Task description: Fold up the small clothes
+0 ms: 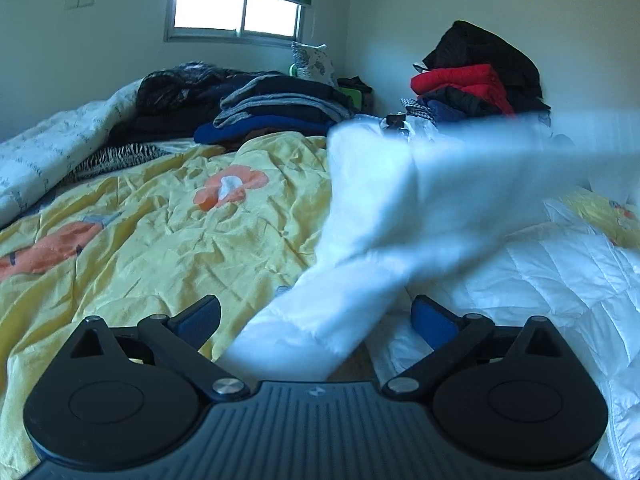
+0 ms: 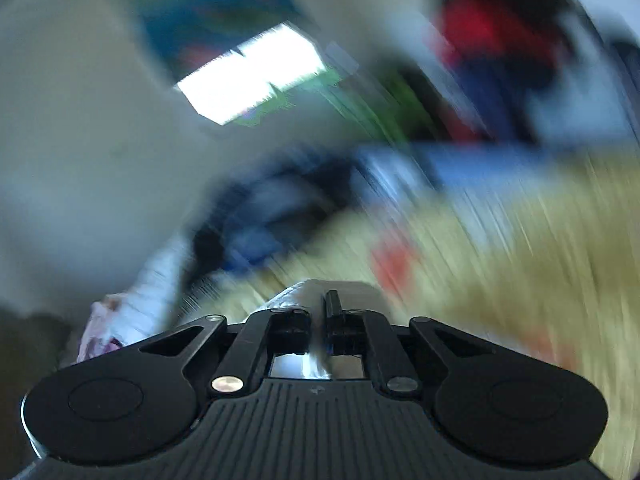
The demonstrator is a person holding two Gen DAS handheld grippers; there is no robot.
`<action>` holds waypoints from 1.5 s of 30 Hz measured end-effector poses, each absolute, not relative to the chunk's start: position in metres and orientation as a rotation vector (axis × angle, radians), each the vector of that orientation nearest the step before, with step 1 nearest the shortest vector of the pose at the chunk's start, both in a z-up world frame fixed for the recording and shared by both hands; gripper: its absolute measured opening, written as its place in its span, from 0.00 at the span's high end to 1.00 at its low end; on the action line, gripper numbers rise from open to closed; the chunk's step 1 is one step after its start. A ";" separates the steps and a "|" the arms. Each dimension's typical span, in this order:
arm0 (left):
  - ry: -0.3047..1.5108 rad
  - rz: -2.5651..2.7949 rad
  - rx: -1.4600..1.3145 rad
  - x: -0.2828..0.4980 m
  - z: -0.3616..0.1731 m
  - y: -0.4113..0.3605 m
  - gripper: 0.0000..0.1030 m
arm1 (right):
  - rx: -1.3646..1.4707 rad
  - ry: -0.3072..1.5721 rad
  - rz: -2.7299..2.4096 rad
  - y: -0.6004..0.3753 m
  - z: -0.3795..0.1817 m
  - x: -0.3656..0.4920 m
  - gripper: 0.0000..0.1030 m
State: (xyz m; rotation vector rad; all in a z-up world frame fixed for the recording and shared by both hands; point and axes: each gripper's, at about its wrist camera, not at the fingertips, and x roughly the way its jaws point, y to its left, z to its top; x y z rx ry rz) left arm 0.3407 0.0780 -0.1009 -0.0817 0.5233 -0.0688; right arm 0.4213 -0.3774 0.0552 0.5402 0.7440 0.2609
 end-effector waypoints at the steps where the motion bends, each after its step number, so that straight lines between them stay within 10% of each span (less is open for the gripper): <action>1: 0.526 -0.071 -0.095 0.341 -0.101 0.080 0.01 | 0.525 0.778 0.242 -0.380 0.033 0.415 0.90; 11: 0.467 -0.101 -0.149 0.331 -0.097 0.087 0.01 | 0.052 0.813 0.383 -0.300 -0.032 0.337 0.88; 15: 0.285 -0.036 -0.240 0.294 -0.079 0.104 0.01 | -0.294 0.776 0.383 -0.254 -0.048 0.312 0.70; 18: 0.176 -0.002 -0.326 0.270 -0.062 0.113 0.01 | -0.413 0.758 0.409 -0.232 -0.061 0.296 0.30; 23: 0.158 -0.089 -0.312 0.278 -0.026 0.095 0.00 | -0.451 0.715 0.462 -0.231 -0.043 0.264 0.21; 28: 0.299 -0.179 -0.061 0.339 -0.030 0.046 0.00 | 0.163 0.742 0.337 -0.324 -0.023 0.283 0.09; 33: 0.675 -0.029 0.129 0.420 -0.088 0.022 0.00 | 0.631 0.847 0.188 -0.390 -0.060 0.306 0.21; 45: 0.649 -0.034 0.053 0.421 -0.102 0.034 0.00 | 0.854 0.895 0.350 -0.376 -0.082 0.313 0.45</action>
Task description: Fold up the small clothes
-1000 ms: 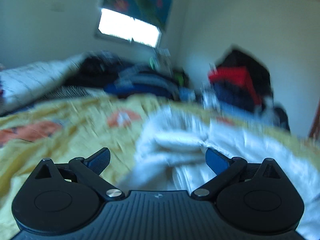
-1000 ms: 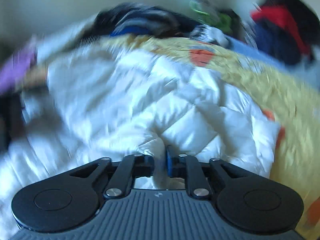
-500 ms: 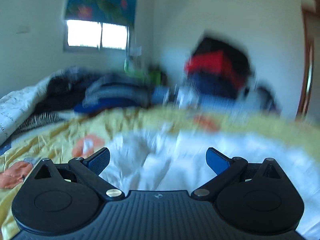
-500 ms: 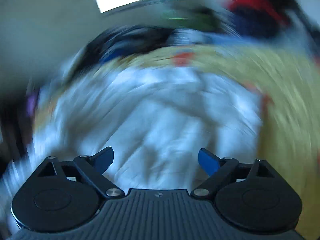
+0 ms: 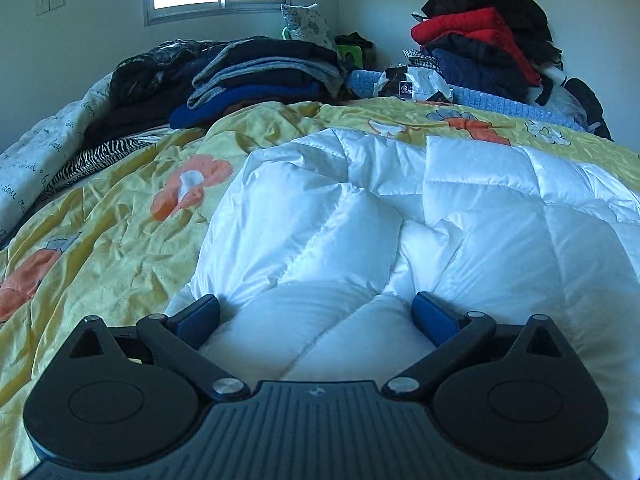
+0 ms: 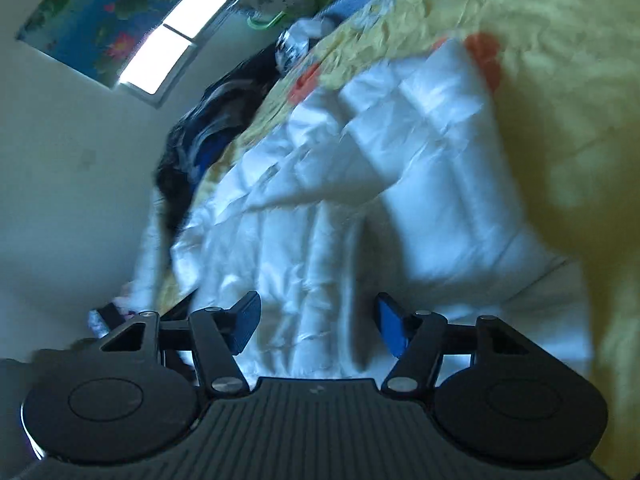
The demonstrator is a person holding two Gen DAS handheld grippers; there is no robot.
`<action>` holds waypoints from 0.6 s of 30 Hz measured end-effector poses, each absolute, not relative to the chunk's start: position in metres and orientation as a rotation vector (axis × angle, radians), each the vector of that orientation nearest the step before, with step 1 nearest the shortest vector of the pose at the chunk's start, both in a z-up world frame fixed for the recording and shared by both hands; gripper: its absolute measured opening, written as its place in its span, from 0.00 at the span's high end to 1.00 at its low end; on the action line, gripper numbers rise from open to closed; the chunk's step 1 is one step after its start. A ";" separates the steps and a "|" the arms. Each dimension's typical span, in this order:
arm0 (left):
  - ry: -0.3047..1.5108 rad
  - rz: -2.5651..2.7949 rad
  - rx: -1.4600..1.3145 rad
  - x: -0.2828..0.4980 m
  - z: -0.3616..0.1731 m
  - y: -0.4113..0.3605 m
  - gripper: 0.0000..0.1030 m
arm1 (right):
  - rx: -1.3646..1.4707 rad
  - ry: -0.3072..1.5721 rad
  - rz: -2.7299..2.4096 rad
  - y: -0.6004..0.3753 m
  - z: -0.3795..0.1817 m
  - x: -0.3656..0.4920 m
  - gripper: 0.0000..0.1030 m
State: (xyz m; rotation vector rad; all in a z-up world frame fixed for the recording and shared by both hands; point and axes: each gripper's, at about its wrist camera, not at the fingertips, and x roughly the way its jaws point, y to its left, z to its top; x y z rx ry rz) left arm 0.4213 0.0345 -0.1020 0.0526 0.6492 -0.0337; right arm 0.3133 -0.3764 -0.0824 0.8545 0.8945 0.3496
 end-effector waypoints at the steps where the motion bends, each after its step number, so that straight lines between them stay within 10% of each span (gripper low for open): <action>1: 0.648 -0.034 0.051 0.421 -0.102 0.035 0.00 | 0.846 0.908 0.349 -0.373 -0.086 0.313 0.66; 3: 0.645 -0.034 0.049 0.418 -0.102 0.034 0.00 | 0.795 0.902 0.336 -0.366 -0.087 0.311 0.84; 18: 0.639 -0.046 0.041 0.416 -0.102 0.034 0.00 | 0.581 0.897 0.276 -0.360 -0.079 0.282 0.76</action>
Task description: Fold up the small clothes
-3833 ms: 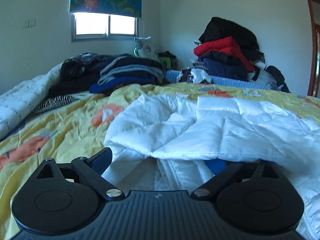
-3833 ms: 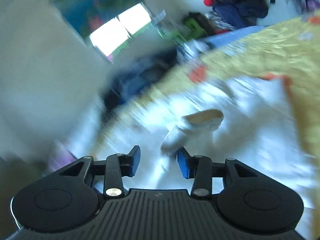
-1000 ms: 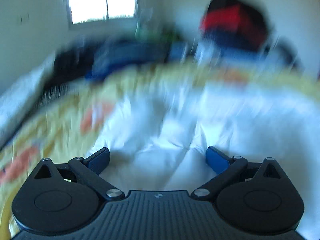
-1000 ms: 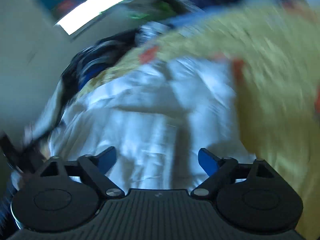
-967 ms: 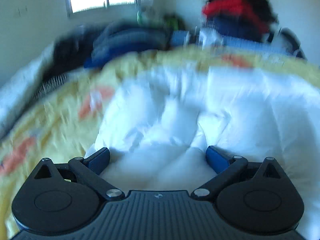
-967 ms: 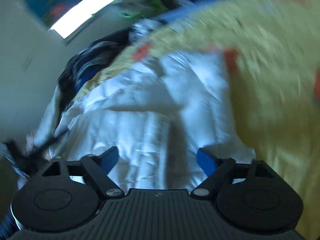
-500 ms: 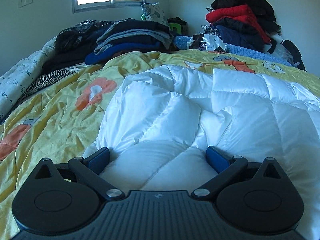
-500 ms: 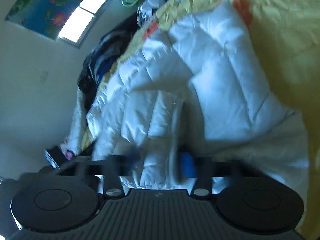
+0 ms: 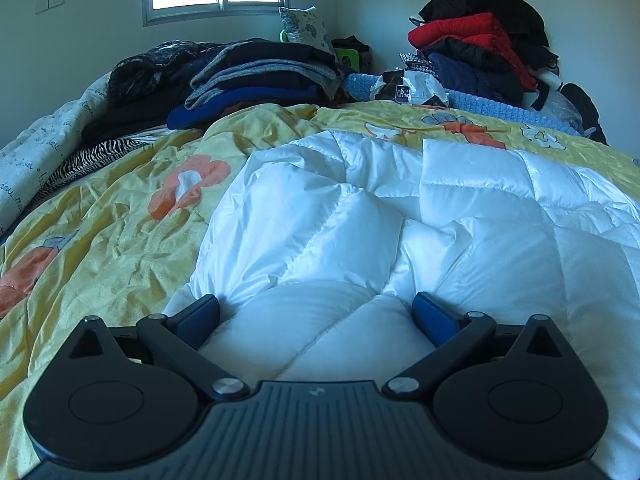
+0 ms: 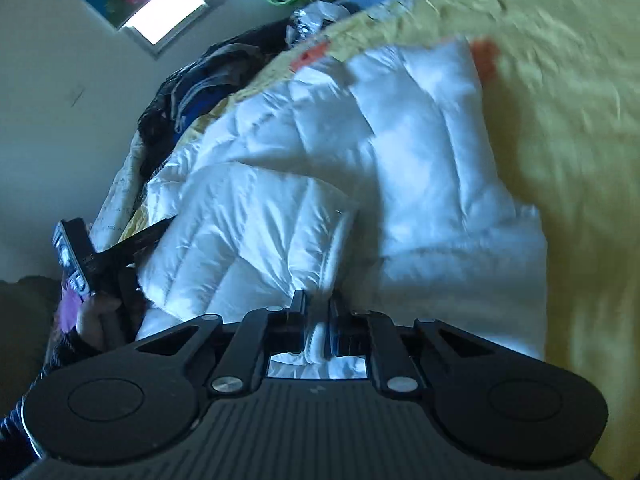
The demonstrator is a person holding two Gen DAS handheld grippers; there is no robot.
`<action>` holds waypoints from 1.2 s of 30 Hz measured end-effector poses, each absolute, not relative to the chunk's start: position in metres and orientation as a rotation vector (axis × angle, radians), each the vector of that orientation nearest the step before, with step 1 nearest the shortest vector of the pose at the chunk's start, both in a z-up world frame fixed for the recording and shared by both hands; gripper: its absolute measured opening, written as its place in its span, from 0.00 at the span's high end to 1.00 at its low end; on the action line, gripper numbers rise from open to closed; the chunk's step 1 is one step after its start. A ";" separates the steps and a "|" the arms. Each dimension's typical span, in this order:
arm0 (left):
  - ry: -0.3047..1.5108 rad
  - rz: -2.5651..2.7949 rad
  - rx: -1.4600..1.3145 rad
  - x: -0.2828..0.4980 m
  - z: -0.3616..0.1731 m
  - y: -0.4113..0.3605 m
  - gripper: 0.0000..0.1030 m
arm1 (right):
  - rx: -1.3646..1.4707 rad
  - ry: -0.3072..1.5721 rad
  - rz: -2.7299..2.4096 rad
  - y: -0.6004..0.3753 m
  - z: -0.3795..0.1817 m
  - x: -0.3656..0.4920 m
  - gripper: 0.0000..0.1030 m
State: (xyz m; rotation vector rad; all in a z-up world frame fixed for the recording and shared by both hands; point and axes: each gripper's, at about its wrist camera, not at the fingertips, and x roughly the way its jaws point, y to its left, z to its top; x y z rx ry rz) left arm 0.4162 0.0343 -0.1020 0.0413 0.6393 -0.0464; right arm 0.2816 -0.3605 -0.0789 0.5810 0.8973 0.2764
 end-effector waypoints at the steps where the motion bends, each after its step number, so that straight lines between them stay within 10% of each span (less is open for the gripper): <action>1: 0.638 -0.045 0.043 0.416 -0.102 0.034 0.00 | 0.599 0.897 0.276 -0.360 -0.082 0.283 0.72; 7: 0.438 0.014 0.073 0.370 -0.070 0.041 0.00 | 0.683 0.840 0.219 -0.385 -0.060 0.270 0.50; 12: 0.355 -0.058 0.017 0.335 -0.039 0.019 0.00 | 0.557 0.569 0.140 -0.391 -0.015 0.257 0.49; 21: 0.490 -0.229 0.268 0.331 -0.082 -0.080 0.00 | 0.487 0.715 0.339 -0.304 -0.041 0.331 0.27; 36: 0.609 -0.260 0.110 0.347 -0.105 -0.063 0.00 | 0.297 0.667 0.311 -0.285 -0.088 0.326 0.26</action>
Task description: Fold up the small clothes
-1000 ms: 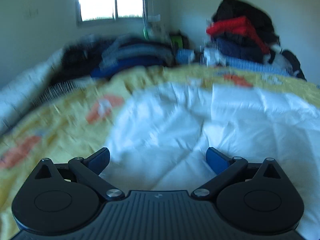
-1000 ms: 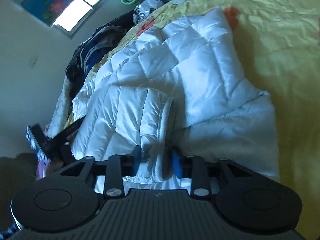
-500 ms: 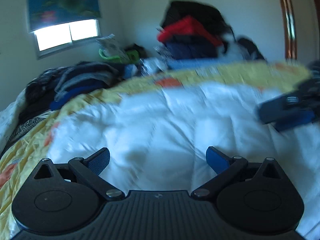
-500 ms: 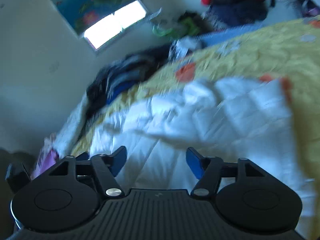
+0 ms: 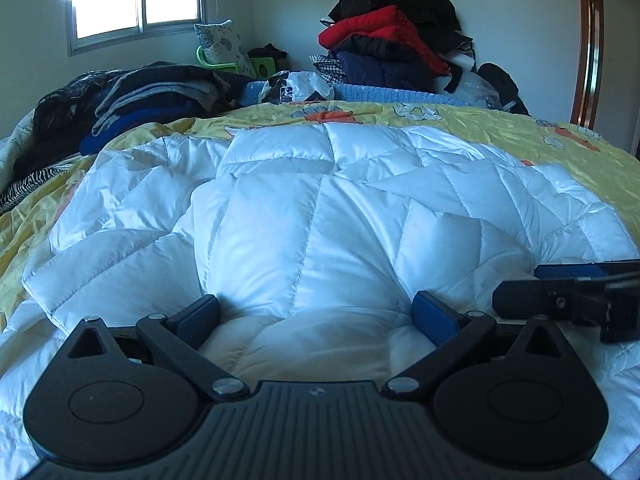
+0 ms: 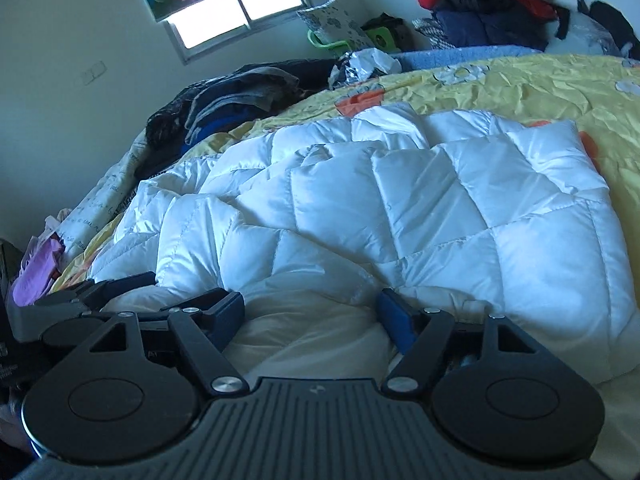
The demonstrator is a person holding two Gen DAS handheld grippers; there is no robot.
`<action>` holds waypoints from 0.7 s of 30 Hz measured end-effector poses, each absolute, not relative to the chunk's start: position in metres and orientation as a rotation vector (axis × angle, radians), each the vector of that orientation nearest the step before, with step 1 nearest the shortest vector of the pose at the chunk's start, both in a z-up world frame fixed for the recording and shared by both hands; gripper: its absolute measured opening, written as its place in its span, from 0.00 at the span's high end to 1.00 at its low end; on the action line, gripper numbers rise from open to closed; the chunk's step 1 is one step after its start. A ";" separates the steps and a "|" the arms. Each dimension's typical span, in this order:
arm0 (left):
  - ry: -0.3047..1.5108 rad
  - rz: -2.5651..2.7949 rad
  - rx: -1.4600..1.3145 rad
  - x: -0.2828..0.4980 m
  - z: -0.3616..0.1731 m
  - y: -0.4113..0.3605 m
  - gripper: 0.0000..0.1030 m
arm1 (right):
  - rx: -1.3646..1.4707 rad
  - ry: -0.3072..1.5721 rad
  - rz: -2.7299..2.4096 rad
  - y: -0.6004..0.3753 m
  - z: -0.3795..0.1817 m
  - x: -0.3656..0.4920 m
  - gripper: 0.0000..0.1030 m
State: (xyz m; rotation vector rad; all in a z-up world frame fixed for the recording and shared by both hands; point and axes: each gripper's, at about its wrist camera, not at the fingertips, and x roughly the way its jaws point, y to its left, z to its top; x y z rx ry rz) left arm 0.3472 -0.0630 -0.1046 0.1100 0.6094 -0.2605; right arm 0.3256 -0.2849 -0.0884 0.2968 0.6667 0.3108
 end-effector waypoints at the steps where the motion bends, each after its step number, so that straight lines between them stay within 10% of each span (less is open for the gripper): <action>1: 0.609 -0.261 0.109 0.347 -0.104 -0.063 0.00 | 0.297 0.660 0.315 -0.285 -0.089 0.325 0.25; 21: 0.520 -0.181 -0.038 0.242 -0.070 0.024 0.00 | 0.638 0.666 0.231 -0.357 -0.069 0.131 0.11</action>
